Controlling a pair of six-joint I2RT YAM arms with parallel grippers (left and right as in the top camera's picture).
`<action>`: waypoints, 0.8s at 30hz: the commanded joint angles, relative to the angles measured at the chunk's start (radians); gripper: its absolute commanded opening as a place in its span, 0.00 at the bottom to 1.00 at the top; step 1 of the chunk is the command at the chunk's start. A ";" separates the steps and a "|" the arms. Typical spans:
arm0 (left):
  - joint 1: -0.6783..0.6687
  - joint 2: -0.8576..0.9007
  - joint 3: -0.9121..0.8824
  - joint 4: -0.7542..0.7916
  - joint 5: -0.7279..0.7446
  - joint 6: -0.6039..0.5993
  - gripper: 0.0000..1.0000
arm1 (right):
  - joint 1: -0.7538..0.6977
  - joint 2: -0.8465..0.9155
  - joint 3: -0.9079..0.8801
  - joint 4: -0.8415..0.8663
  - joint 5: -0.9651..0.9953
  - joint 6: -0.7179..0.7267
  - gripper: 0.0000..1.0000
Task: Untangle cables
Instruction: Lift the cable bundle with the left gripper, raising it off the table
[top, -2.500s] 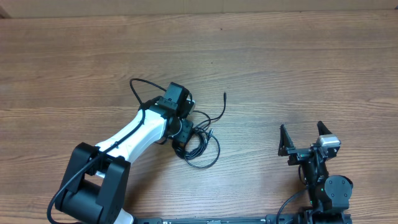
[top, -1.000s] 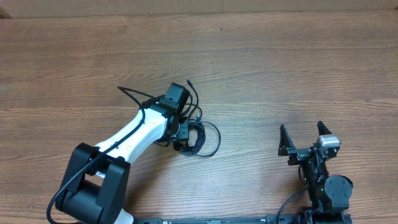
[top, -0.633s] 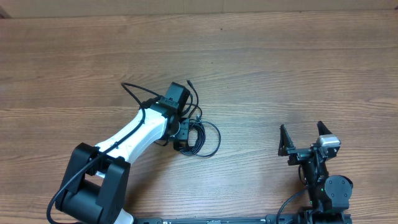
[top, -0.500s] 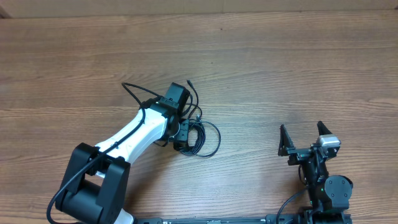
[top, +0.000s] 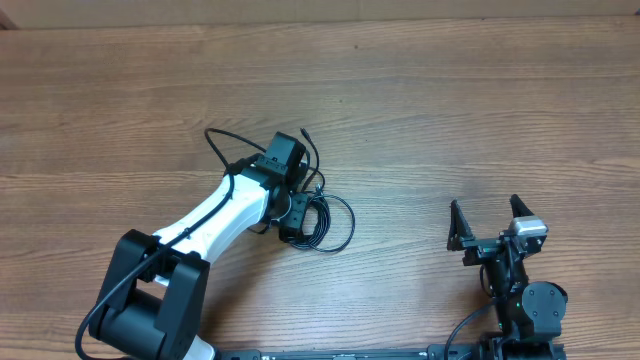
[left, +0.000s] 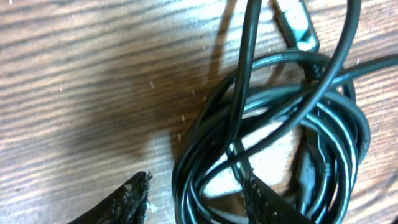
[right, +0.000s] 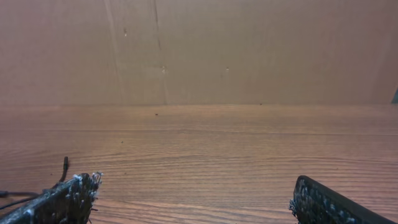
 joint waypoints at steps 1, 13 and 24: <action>0.000 0.016 -0.039 0.019 0.011 0.027 0.48 | 0.002 -0.012 -0.011 0.003 0.009 -0.001 1.00; 0.000 0.016 -0.074 0.056 0.011 0.026 0.42 | 0.002 -0.012 -0.011 0.003 0.009 -0.001 1.00; 0.000 0.016 -0.105 0.097 0.012 0.023 0.04 | 0.002 -0.012 -0.011 0.003 0.009 -0.001 1.00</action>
